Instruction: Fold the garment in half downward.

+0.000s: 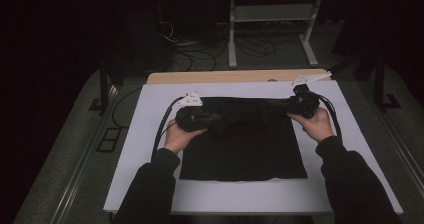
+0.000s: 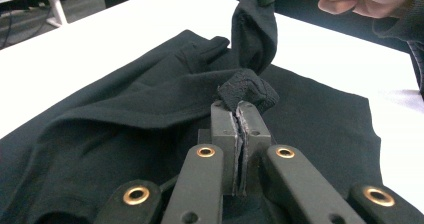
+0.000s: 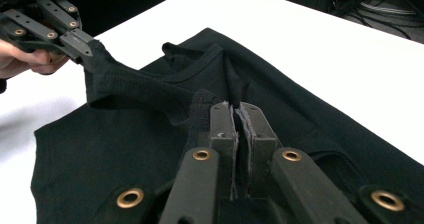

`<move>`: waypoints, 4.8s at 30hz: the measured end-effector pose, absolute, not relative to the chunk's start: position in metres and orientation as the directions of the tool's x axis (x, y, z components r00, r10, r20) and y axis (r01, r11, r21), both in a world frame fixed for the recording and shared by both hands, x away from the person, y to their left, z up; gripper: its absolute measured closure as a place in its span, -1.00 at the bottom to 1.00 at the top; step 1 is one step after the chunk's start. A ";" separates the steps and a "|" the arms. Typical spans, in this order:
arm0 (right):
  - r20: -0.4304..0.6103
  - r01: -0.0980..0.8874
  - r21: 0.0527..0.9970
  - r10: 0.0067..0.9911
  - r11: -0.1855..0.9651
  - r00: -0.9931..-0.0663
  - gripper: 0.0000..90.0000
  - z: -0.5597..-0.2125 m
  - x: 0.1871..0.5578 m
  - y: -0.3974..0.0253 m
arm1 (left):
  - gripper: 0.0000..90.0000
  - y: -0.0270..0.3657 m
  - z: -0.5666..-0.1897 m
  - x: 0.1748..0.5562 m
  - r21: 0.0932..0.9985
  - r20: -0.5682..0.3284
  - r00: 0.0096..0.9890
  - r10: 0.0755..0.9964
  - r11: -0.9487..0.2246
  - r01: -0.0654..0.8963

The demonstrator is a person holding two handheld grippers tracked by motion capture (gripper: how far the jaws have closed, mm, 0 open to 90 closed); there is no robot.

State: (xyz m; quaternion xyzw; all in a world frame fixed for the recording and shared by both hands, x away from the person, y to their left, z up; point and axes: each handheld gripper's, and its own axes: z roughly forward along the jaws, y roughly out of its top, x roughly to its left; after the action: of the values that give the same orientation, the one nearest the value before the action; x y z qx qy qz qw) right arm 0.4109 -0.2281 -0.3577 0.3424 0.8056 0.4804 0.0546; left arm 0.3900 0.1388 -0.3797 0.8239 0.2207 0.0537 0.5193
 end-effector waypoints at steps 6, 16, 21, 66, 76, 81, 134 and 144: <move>0.231 0.487 0.815 0.594 0.315 -0.770 0.87 -0.351 0.404 -0.233 | 0.93 0.148 -0.378 0.387 0.884 -0.145 0.892 0.428 -0.349 0.311; 0.222 0.466 0.818 0.561 0.337 -0.797 0.87 -0.349 0.384 -0.235 | 0.93 0.160 -0.381 0.371 0.889 -0.138 0.895 0.424 -0.346 0.301; 0.229 0.461 0.815 0.536 0.352 -0.813 0.87 -0.357 0.368 -0.233 | 0.93 0.163 -0.389 0.358 0.888 -0.132 0.902 0.411 -0.355 0.292; 0.292 0.526 0.743 0.505 0.415 -0.812 0.87 -0.397 0.325 -0.233 | 0.93 0.178 -0.415 0.323 0.854 -0.167 0.907 0.387 -0.403 0.329; 0.295 0.529 0.733 0.501 0.428 -0.814 0.87 -0.401 0.320 -0.233 | 0.93 0.177 -0.419 0.318 0.844 -0.171 0.912 0.373 -0.422 0.331; 0.304 0.539 0.716 0.496 0.444 -0.813 0.87 -0.406 0.315 -0.231 | 0.93 0.174 -0.421 0.313 0.836 -0.175 0.918 0.356 -0.439 0.329; 0.337 0.549 0.598 0.438 0.583 -0.833 0.85 -0.427 0.287 -0.221 | 0.78 0.181 -0.437 0.288 0.724 -0.225 0.937 0.268 -0.597 0.345; 0.335 0.547 0.599 0.437 0.585 -0.835 0.82 -0.427 0.286 -0.221 | 0.66 0.183 -0.436 0.286 0.721 -0.220 0.941 0.257 -0.607 0.334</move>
State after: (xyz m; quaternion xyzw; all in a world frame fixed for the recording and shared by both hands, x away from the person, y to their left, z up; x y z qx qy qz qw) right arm 0.2862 -0.2214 -0.4270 0.2774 0.8870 0.3615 -0.0757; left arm 0.2860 0.1829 -0.4365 0.8952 0.1652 -0.0469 0.4112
